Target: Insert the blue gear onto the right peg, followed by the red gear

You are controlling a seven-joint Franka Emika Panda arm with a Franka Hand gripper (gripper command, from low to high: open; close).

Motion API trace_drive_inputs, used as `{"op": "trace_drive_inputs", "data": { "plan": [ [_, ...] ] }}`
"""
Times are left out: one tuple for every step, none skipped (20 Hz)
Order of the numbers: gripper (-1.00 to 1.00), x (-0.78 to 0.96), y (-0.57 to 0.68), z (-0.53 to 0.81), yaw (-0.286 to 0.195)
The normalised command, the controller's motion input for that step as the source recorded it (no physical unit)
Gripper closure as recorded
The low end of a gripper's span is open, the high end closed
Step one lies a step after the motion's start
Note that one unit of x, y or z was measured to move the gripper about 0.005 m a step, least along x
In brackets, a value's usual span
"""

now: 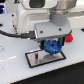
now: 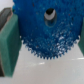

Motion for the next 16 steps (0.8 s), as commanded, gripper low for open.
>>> {"op": "trace_drive_inputs", "data": {
  "plan": [
    [1.00,0.05,0.01,0.02,0.000],
    [1.00,0.04,0.01,-0.04,0.000],
    [1.00,0.06,0.01,0.10,0.000],
    [1.00,0.03,0.01,0.05,0.000],
    [1.00,0.03,0.00,0.34,0.000],
    [1.00,0.03,0.00,0.10,0.000],
    [1.00,0.06,0.00,0.24,0.000],
    [1.00,0.05,0.01,-0.08,0.000],
    [1.00,0.02,0.00,0.22,0.000],
    [1.00,0.05,0.00,0.19,0.000],
    [1.00,0.05,-0.02,0.11,0.000],
    [1.00,0.03,-0.13,-0.08,0.000],
    [1.00,0.07,0.01,0.01,0.000],
    [1.00,0.05,-0.01,0.09,0.000],
    [1.00,0.10,0.09,0.11,0.000],
    [1.00,0.23,0.09,0.16,0.000]
  ]
}}
